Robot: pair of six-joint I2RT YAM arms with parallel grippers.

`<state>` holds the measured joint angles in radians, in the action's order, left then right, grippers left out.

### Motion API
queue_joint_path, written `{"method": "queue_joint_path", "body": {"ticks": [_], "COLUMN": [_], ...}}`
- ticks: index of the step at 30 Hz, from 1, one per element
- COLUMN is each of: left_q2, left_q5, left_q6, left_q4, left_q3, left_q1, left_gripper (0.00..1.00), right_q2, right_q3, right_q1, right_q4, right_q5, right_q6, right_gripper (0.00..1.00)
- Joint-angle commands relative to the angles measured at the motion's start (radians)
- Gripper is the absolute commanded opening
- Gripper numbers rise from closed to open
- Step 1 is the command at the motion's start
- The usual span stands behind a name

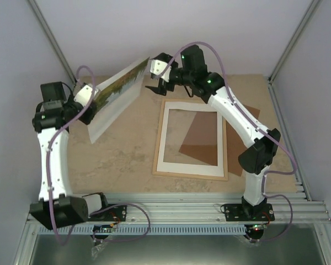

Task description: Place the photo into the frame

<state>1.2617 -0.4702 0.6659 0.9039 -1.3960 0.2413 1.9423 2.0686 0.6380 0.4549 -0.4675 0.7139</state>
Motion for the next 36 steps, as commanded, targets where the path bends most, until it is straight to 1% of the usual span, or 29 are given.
{"method": "queue_joint_path", "body": {"ticks": [1, 4, 6, 7, 9, 12, 14, 16, 19, 22, 26, 29, 31, 32, 34, 36], "left_q2": [-0.119, -0.193, -0.229, -0.24, -0.249, -0.23, -0.196, -0.156, -0.105, -0.052, 0.008, 0.045, 0.066, 0.069, 0.047, -0.004], "left_q5": [0.051, 0.063, 0.064, 0.063, 0.064, 0.085, 0.117, 0.135, 0.161, 0.226, 0.342, 0.42, 0.463, 0.491, 0.481, 0.499], "left_q6": [0.204, 0.226, 0.2, 0.191, 0.184, 0.156, 0.098, 0.042, 0.005, 0.006, -0.012, -0.024, -0.001, 0.03, 0.116, 0.175], "left_q4": [0.063, 0.036, 0.014, 0.009, 0.007, -0.012, -0.038, -0.057, -0.073, -0.082, -0.106, -0.129, -0.124, -0.112, -0.083, -0.104], "left_q3": [-0.009, 0.001, 0.006, 0.009, 0.019, 0.029, 0.011, -0.022, -0.052, -0.072, -0.125, -0.202, -0.26, -0.28, -0.27, -0.195], "left_q1": [-0.042, -0.064, -0.07, -0.071, -0.072, -0.072, -0.073, -0.073, -0.09, -0.131, -0.179, -0.208, -0.23, -0.261, -0.311, -0.362], "left_gripper": [0.0, 0.0, 0.0, 0.0, 0.0, 0.0, 0.0, 0.0, 0.0, 0.0, 0.0, 0.0, 0.0, 0.0, 0.0, 0.0], "right_q2": [0.011, 0.018, 0.024, 0.021, -0.008, -0.123, -0.197, -0.239, -0.267, -0.29, -0.281, -0.234, -0.207, -0.195, -0.169, -0.147], "right_q3": [0.103, 0.117, 0.147, 0.163, 0.144, 0.012, -0.099, -0.184, -0.274, -0.353, -0.427, -0.41, -0.363, -0.334, -0.282, -0.241], "right_q1": [0.056, 0.096, 0.105, 0.103, 0.097, 0.042, -0.013, -0.083, -0.165, -0.202, -0.199, -0.198, -0.198, -0.198, -0.198, -0.196], "right_q4": [0.087, 0.09, 0.119, 0.15, 0.194, 0.164, 0.105, 0.066, 0.047, -0.009, -0.178, -0.254, -0.27, -0.275, -0.292, -0.295], "right_q5": [0.089, 0.161, 0.182, 0.171, 0.14, 0.002, -0.086, -0.171, -0.219, -0.291, -0.424, -0.481, -0.497, -0.499, -0.505, -0.497], "right_q6": [0.115, 0.105, -0.009, -0.066, -0.181, -0.345, -0.505, -0.734, -1.063, -1.27, -1.508, -1.633, -1.659, -1.662, -1.676, -1.705], "right_gripper": [0.98, 0.98, 0.98, 0.98, 0.98, 0.98, 0.98, 0.98, 0.98, 0.98, 0.97, 0.97, 0.97, 0.97, 0.98, 0.98]}}
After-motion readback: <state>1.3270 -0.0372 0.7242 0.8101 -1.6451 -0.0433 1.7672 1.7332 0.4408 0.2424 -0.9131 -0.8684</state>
